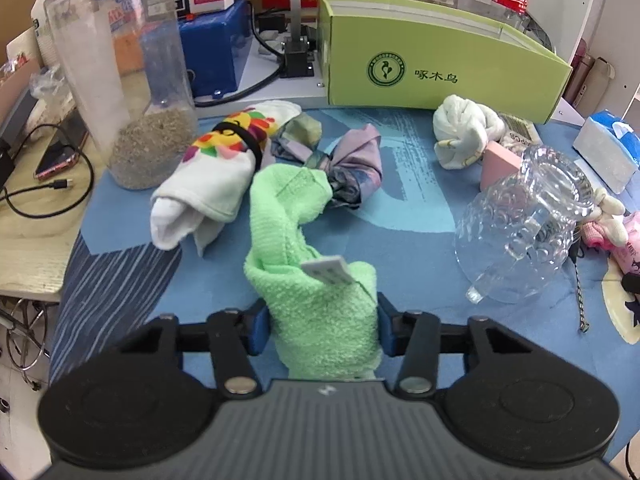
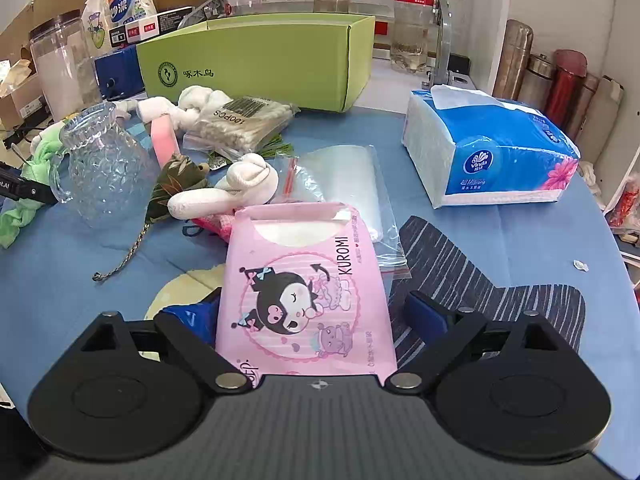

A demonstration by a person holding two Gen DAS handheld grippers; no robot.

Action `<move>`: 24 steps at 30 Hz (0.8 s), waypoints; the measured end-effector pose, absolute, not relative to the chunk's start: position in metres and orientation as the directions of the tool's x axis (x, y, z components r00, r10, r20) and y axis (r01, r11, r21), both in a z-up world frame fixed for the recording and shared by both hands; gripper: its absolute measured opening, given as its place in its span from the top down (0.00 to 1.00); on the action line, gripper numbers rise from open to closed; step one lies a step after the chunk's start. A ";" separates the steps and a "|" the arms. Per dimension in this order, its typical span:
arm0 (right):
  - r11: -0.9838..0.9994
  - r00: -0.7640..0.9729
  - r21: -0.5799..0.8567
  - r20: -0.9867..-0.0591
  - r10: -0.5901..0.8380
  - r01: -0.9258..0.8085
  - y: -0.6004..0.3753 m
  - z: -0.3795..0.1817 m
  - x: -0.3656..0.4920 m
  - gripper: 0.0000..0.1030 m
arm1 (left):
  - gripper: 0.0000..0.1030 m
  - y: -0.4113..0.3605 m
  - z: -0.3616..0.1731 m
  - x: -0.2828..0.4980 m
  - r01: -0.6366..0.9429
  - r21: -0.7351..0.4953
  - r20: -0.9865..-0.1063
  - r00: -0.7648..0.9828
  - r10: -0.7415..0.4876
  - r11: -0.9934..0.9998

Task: Organize soft objects
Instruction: 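Lift the green towel with left tool while right tool lifts the pink pack, then lower towel into the green box and open left gripper while right releases pack there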

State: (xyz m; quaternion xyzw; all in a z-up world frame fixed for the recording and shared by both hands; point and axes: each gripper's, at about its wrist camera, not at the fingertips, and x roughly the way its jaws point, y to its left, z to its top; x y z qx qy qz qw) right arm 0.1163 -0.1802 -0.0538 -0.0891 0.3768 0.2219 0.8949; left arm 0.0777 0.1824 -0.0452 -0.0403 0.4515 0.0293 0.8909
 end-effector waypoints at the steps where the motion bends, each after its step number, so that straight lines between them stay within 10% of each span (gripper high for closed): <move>1: 0.884 0.621 0.009 -0.709 0.335 -0.467 -0.180 -0.053 0.114 0.34 | 0.57 0.184 -0.044 0.075 -0.089 -0.056 -0.804 0.594 0.008 0.995; 2: 0.882 0.622 0.010 -0.705 0.340 -0.471 -0.180 -0.051 0.111 0.52 | 0.58 0.185 -0.041 0.071 -0.089 -0.058 -0.801 0.598 0.007 0.994; 12: 0.833 0.688 -0.124 -0.636 0.351 -0.539 -0.166 0.021 0.088 0.52 | 0.58 0.197 0.042 0.061 -0.039 -0.061 -0.693 0.721 -0.014 0.997; 24: 0.832 0.765 -0.120 -0.480 0.428 -0.541 -0.083 0.099 0.256 0.51 | 0.56 0.165 0.125 0.250 0.050 -0.069 -0.579 0.812 -0.081 0.996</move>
